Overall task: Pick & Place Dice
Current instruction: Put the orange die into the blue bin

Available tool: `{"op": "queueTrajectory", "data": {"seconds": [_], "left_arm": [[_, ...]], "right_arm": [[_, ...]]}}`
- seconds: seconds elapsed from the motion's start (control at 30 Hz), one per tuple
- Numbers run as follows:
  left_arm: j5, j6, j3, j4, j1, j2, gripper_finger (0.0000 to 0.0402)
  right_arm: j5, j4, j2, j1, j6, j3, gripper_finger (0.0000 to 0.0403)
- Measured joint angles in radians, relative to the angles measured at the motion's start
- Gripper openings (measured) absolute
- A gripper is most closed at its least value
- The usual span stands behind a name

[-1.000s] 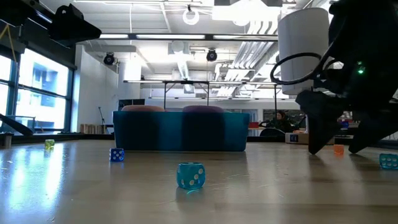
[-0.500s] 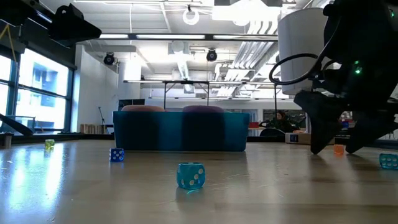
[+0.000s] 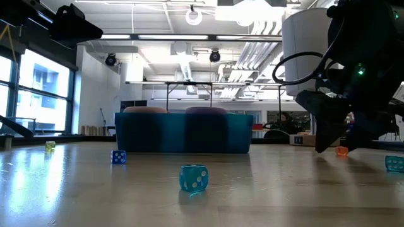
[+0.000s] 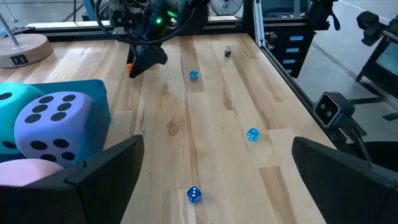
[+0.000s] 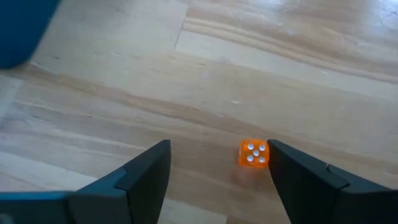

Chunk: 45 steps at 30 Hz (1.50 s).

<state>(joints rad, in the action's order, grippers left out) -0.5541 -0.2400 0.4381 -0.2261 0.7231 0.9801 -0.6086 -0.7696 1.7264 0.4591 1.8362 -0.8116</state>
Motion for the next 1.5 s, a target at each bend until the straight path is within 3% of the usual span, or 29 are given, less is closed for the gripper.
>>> {"op": "queueTrajectory", "data": {"seconds": [0.4,1.03,1.17,1.3,1.5], "left_arm": [[0.000,0.000,0.000,0.000,0.000,0.000,0.0399],[0.000,0.000,0.000,0.000,0.000,0.000,0.0399],[0.000,0.000,0.000,0.000,0.000,0.000,0.0399],[0.000,0.000,0.000,0.000,0.000,0.000,0.0399],[0.000,0.000,0.000,0.000,0.000,0.000,0.0399]], "right_arm": [[0.039,0.000,0.000,-0.017,0.000,0.000,0.0204],[0.039,0.001,-0.001,-0.017,-0.013,-0.001,0.0059],[0.037,0.021,-0.002,-0.017,-0.057,-0.001,0.0038],[0.016,0.078,-0.002,-0.016,-0.096,-0.001,0.0047],[-0.067,0.353,-0.002,-0.016,-0.367,-0.001,0.0045]]}}
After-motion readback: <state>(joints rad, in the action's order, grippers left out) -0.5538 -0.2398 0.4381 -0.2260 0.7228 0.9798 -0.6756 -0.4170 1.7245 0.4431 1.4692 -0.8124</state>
